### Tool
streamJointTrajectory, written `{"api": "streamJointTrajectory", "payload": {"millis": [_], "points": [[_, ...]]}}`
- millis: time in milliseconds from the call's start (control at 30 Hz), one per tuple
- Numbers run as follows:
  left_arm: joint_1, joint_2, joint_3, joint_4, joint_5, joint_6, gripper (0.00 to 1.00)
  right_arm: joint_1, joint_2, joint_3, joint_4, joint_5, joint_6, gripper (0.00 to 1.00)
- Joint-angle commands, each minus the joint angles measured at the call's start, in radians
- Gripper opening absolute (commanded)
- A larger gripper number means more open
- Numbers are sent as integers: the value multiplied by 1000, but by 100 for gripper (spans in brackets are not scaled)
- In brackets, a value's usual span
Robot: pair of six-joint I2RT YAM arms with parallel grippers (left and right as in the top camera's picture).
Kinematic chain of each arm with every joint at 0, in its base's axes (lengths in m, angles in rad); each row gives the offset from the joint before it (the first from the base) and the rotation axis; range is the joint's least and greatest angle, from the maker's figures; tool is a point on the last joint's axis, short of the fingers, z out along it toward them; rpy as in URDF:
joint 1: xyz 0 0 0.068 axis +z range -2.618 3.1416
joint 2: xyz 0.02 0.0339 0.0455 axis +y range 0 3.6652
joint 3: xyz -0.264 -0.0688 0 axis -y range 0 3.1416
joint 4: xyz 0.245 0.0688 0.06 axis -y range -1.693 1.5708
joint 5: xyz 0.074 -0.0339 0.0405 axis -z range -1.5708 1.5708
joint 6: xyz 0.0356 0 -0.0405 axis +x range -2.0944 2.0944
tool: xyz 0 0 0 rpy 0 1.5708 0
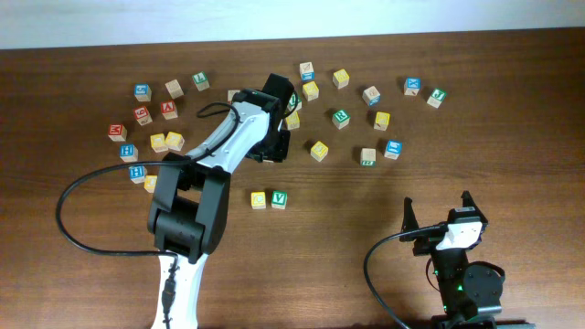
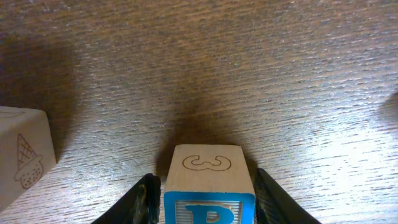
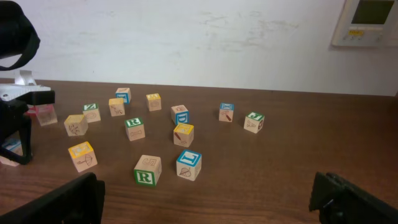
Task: Spell out CVPR
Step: 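Carry the P block and place it right of the V block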
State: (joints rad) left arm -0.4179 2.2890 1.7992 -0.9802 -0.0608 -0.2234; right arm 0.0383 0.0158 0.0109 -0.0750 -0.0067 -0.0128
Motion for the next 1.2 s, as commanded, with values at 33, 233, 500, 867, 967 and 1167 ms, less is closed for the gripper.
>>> {"api": "streamJointTrajectory", "payload": {"millis": [33, 233, 500, 867, 967, 1167], "points": [[2, 16, 29, 18, -15, 9, 42, 6, -8, -5, -6, 8, -6, 98], [2, 16, 29, 21, -14, 9, 37, 6, -8, -5, -6, 8, -6, 98], [2, 14, 36, -2, -14, 9, 31, 6, -8, -5, -6, 8, -6, 98], [0, -18, 119, -115, 31, 9, 26, 6, -8, -5, -6, 8, -6, 98], [-5, -18, 201, -222, 208, 9, 21, 6, -8, -5, -6, 8, -6, 98], [-125, -17, 185, -348, 319, -11, 21, 6, -8, -5, -6, 8, -6, 98]]}}
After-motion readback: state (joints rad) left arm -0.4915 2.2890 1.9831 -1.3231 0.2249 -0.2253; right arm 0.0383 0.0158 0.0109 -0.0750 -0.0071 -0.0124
